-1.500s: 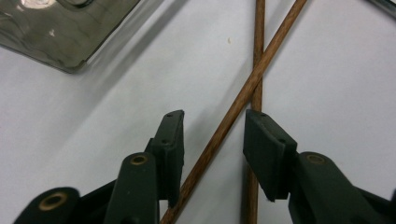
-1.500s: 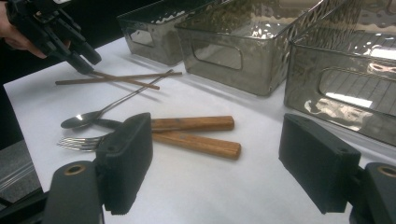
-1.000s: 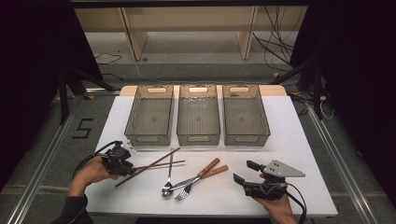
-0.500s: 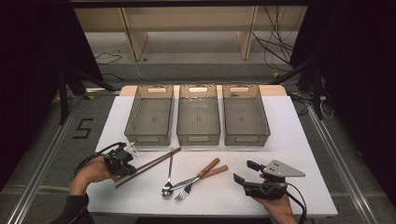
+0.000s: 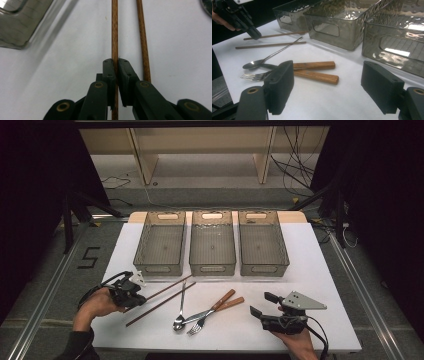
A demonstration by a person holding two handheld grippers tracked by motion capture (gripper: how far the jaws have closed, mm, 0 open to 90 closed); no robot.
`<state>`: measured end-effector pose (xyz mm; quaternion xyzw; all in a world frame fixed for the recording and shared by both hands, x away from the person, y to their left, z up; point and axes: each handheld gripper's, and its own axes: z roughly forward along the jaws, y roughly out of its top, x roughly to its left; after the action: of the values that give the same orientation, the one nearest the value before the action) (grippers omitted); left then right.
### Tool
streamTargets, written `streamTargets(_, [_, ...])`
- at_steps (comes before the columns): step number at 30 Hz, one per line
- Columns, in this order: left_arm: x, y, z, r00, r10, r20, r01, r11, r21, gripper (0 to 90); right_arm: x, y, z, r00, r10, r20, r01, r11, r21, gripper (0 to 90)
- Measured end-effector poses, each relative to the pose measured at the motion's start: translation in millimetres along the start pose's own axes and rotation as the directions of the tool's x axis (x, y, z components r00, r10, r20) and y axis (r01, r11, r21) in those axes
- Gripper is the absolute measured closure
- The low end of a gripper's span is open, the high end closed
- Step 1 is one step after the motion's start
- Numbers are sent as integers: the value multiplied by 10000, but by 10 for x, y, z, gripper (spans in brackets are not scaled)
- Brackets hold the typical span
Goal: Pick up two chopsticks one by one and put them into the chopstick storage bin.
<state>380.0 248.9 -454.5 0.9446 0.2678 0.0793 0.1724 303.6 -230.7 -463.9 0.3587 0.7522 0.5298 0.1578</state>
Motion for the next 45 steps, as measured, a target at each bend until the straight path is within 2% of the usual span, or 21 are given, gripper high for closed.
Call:
streamTargets(4, [-2,-24,-72,9998,-155,-112,153,9997,-181,844,-6,1,-5,10000,18,9,-18,10000,0,271])
streamTargets(12, [-7,-89,-150,9995,-281,153,286,9991,-301,844,-2,0,0,10000,37,3,-37,10000,-9,271])
streamTargets(13, [0,-98,-169,9995,-305,85,308,9991,-304,844,-1,0,0,10000,35,-1,-35,10000,-11,271])
streamTargets(16, [9,-122,-241,9992,-390,119,396,9977,-558,844,-4,-3,5,10000,49,-11,-49,10000,0,271])
streamTargets(20, [11,-116,-359,9981,-607,-103,593,9924,-1081,844,-9,-1,6,10000,79,10,-79,10000,-29,271])
streamTargets(23, [32,-76,-444,9933,-1068,-451,973,9794,-1768,844,-15,-1,8,9999,113,14,-113,9999,-23,271])
streamTargets(26, [56,6,-488,9843,-1650,-624,1456,9597,-2405,844,-10,0,9,9999,107,-9,-107,9999,-70,271])
streamTargets(28, [92,67,-500,9748,-2105,-742,1832,9445,-2727,844,-5,0,7,9999,104,5,-104,9999,-86,271])
streamTargets(30, [144,128,-497,9678,-2439,-618,2150,9291,-3008,844,-6,1,2,9999,101,8,-100,9999,-85,271])
streamTargets(31, [172,160,-489,9614,-2692,-565,2388,9188,-3143,844,-7,3,1,9999,112,10,-112,9999,-96,271])
streamTargets(34, [254,253,-483,9466,-3166,-613,2806,9021,-3277,844,-12,4,-5,9999,131,15,-131,9998,-142,271])
streamTargets(35, [281,282,-488,9441,-3243,-592,2874,8977,-3339,844,-12,4,-6,9999,151,24,-150,9998,-153,271])
streamTargets(37, [336,342,-502,9354,-3499,-519,3106,8827,-3526,844,-13,5,-9,9998,197,23,-196,9997,-153,271])
streamTargets(38, [367,374,-509,9360,-3477,-543,3080,8841,-3515,845,-12,5,-12,9998,188,22,-188,9997,-165,271])
streamTargets(39, [393,408,-513,9334,-3536,-616,3102,8810,-3572,844,-11,6,-16,9998,199,20,-199,9997,-163,271])
streamTargets(41, [456,471,-526,9308,-3590,-686,3128,8797,-3582,844,-15,7,-18,9998,196,16,-196,9996,-185,271])
streamTargets(43, [526,524,-540,9253,-3729,-683,3241,8716,-3678,844,-15,7,-20,9998,217,29,-216,9996,-204,271])
streamTargets(45, [580,579,-543,9213,-3795,-842,3239,8692,-3736,844,-18,7,-19,9998,189,20,-188,9996,-226,271])
